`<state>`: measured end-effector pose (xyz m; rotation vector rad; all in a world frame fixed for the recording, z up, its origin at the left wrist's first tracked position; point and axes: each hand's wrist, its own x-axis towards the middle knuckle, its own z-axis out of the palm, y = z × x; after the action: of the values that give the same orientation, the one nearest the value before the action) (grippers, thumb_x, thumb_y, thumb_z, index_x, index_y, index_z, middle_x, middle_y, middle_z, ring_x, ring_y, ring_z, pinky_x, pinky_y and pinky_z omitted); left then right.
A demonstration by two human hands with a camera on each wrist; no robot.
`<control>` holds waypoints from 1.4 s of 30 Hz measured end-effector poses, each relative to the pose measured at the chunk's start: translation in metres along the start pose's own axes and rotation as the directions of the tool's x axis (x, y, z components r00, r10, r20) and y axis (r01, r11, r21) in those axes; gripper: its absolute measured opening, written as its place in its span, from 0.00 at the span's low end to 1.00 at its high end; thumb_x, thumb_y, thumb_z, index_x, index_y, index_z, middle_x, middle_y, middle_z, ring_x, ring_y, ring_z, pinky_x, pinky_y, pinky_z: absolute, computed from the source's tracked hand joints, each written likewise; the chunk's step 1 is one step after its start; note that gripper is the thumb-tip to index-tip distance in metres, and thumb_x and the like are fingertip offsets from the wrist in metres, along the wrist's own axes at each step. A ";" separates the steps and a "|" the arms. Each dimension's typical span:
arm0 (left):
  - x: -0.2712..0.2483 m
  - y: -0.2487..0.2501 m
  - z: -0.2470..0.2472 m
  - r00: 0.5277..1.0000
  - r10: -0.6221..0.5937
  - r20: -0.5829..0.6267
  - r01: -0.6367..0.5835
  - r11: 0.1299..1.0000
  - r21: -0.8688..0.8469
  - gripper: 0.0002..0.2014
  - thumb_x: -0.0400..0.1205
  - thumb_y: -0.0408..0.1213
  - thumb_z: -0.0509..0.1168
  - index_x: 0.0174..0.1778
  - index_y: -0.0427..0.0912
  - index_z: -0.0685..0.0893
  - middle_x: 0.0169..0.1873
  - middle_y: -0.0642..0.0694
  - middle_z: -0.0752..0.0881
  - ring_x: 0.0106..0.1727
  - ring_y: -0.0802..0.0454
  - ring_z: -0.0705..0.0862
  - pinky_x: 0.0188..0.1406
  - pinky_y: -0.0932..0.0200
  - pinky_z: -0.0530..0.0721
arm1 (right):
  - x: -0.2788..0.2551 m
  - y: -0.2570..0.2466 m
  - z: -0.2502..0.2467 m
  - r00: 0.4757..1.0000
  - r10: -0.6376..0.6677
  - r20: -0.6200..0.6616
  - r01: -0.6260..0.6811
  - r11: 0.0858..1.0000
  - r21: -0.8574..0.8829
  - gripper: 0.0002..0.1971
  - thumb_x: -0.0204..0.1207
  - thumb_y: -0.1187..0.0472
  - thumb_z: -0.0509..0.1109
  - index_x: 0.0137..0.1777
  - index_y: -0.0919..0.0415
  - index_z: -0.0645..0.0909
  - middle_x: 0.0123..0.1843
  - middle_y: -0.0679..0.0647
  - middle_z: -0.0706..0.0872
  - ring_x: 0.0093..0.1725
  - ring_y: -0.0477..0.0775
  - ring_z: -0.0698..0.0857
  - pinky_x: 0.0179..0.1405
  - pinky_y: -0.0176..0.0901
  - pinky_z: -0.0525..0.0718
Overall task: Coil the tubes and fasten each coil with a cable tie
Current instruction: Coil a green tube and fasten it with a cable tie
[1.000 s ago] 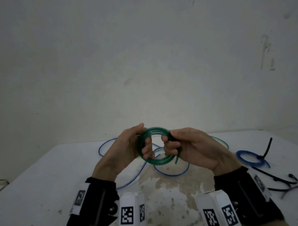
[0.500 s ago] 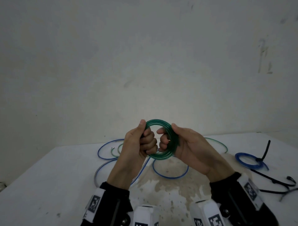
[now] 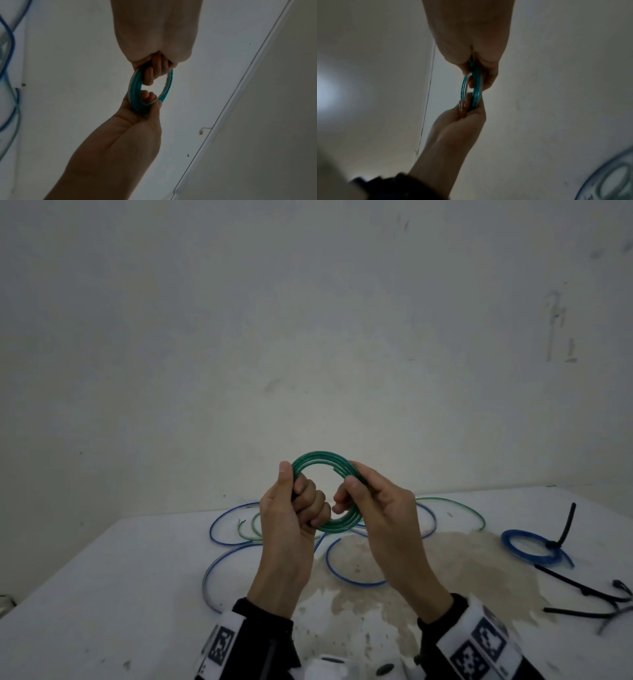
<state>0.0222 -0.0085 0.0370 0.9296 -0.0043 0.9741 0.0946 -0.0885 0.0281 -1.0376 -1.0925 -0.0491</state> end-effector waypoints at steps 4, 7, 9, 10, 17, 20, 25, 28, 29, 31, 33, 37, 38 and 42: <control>0.003 0.003 -0.009 0.976 -0.180 0.125 0.181 0.983 -0.001 0.21 0.85 0.44 0.50 0.26 0.41 0.66 0.16 0.49 0.63 0.18 0.54 0.64 0.23 0.60 0.72 | 0.011 -0.001 -0.018 0.995 0.014 0.098 -0.013 1.000 -0.009 0.11 0.81 0.72 0.60 0.36 0.71 0.78 0.27 0.57 0.77 0.27 0.50 0.76 0.30 0.40 0.77; 0.004 0.011 -0.017 0.935 -0.270 0.230 0.244 0.960 0.134 0.19 0.81 0.42 0.52 0.28 0.36 0.75 0.19 0.41 0.74 0.24 0.46 0.76 0.33 0.53 0.83 | 0.016 -0.006 -0.029 0.977 0.110 0.185 -0.117 0.993 0.026 0.11 0.80 0.73 0.61 0.41 0.65 0.84 0.27 0.53 0.77 0.27 0.50 0.75 0.31 0.39 0.78; 0.003 0.018 -0.019 0.906 -0.321 0.275 0.249 0.931 0.266 0.17 0.80 0.42 0.53 0.35 0.33 0.79 0.22 0.39 0.78 0.26 0.44 0.79 0.38 0.48 0.84 | 0.017 -0.009 -0.034 0.957 0.151 0.249 -0.148 0.988 -0.032 0.11 0.79 0.73 0.62 0.45 0.62 0.85 0.26 0.49 0.78 0.26 0.48 0.75 0.30 0.38 0.78; 0.003 0.021 -0.019 0.897 -0.335 0.288 0.223 0.906 0.360 0.18 0.82 0.42 0.52 0.39 0.31 0.79 0.23 0.38 0.78 0.25 0.43 0.79 0.40 0.47 0.84 | 0.016 -0.010 -0.035 0.941 0.173 0.290 -0.159 0.985 -0.070 0.11 0.79 0.73 0.62 0.47 0.63 0.85 0.26 0.49 0.79 0.25 0.47 0.76 0.30 0.36 0.78; -0.004 0.020 -0.013 0.905 -0.273 0.328 -0.104 0.603 0.791 0.16 0.85 0.40 0.57 0.35 0.35 0.80 0.17 0.53 0.71 0.22 0.50 0.73 0.28 0.59 0.83 | 0.016 -0.016 -0.040 0.865 0.222 0.450 -0.112 0.960 -0.258 0.11 0.80 0.71 0.62 0.53 0.71 0.85 0.25 0.47 0.80 0.25 0.47 0.76 0.30 0.32 0.77; -0.005 0.018 -0.011 0.873 -0.265 0.409 -0.166 0.627 0.761 0.13 0.85 0.36 0.57 0.39 0.33 0.79 0.18 0.54 0.72 0.21 0.52 0.73 0.28 0.59 0.83 | 0.016 -0.022 -0.045 0.847 0.214 0.486 -0.083 0.957 -0.277 0.14 0.80 0.72 0.61 0.55 0.56 0.85 0.25 0.44 0.81 0.26 0.45 0.77 0.31 0.31 0.77; -0.009 -0.008 -0.001 0.875 -0.205 0.439 -0.152 0.744 0.650 0.14 0.85 0.33 0.56 0.34 0.36 0.75 0.18 0.56 0.64 0.18 0.57 0.62 0.22 0.58 0.79 | 0.009 -0.026 -0.060 0.872 0.243 0.424 -0.127 0.950 -0.284 0.17 0.80 0.72 0.61 0.56 0.49 0.82 0.25 0.44 0.82 0.27 0.45 0.78 0.33 0.32 0.79; -0.018 -0.030 0.007 0.889 -0.142 0.435 -0.170 0.780 0.602 0.18 0.86 0.33 0.56 0.30 0.48 0.80 0.18 0.57 0.66 0.17 0.57 0.63 0.20 0.63 0.71 | 0.005 -0.028 -0.077 0.875 0.278 0.397 -0.147 0.932 -0.330 0.15 0.80 0.72 0.61 0.61 0.56 0.81 0.30 0.49 0.83 0.32 0.49 0.80 0.36 0.35 0.82; -0.022 -0.036 0.010 0.894 -0.132 0.428 -0.164 0.792 0.587 0.19 0.86 0.34 0.56 0.29 0.50 0.80 0.18 0.56 0.65 0.18 0.57 0.62 0.19 0.63 0.68 | 0.003 -0.030 -0.081 0.868 0.293 0.401 -0.147 0.923 -0.355 0.15 0.80 0.71 0.61 0.61 0.58 0.81 0.33 0.52 0.84 0.34 0.51 0.81 0.39 0.36 0.83; -0.027 -0.046 0.015 0.902 -0.136 0.409 -0.134 0.813 0.567 0.16 0.85 0.35 0.56 0.30 0.45 0.78 0.18 0.56 0.65 0.18 0.56 0.60 0.19 0.64 0.65 | 0.000 -0.034 -0.090 0.843 0.349 0.410 -0.182 0.901 -0.394 0.14 0.81 0.68 0.60 0.63 0.62 0.80 0.40 0.56 0.86 0.40 0.52 0.84 0.46 0.36 0.85; -0.031 -0.051 0.020 0.909 -0.153 0.387 -0.101 0.822 0.560 0.15 0.85 0.35 0.56 0.31 0.38 0.73 0.18 0.55 0.64 0.18 0.56 0.59 0.18 0.63 0.64 | -0.004 -0.037 -0.103 0.818 0.432 0.379 -0.259 0.866 -0.428 0.16 0.83 0.62 0.59 0.68 0.61 0.78 0.51 0.55 0.87 0.50 0.49 0.86 0.55 0.37 0.84; -0.036 -0.054 0.029 0.917 -0.162 0.365 -0.067 0.839 0.540 0.15 0.86 0.33 0.55 0.32 0.36 0.68 0.18 0.55 0.60 0.18 0.56 0.56 0.17 0.64 0.61 | -0.007 -0.029 -0.160 0.792 0.578 0.195 -0.371 0.710 -0.598 0.14 0.82 0.57 0.60 0.63 0.62 0.80 0.53 0.55 0.85 0.52 0.50 0.83 0.50 0.38 0.82; -0.037 -0.053 0.030 0.918 -0.163 0.363 -0.060 0.845 0.532 0.15 0.86 0.33 0.55 0.32 0.36 0.69 0.18 0.55 0.60 0.18 0.57 0.56 0.17 0.64 0.61 | -0.007 -0.022 -0.177 0.747 0.646 0.157 -0.383 0.612 -0.692 0.13 0.82 0.58 0.61 0.59 0.65 0.81 0.49 0.53 0.84 0.48 0.50 0.82 0.46 0.37 0.80; -0.038 -0.054 0.036 0.918 -0.162 0.362 -0.046 0.864 0.502 0.14 0.85 0.34 0.55 0.33 0.36 0.70 0.18 0.54 0.59 0.19 0.56 0.55 0.17 0.64 0.61 | -0.011 0.010 -0.227 0.461 0.887 -0.032 -0.164 0.050 -0.985 0.10 0.81 0.61 0.63 0.47 0.69 0.79 0.45 0.54 0.79 0.43 0.52 0.79 0.43 0.38 0.74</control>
<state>0.0512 -0.0713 0.0084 1.5954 -0.0638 0.7215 0.2533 -0.2491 -0.0013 -2.7872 -1.0738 0.4768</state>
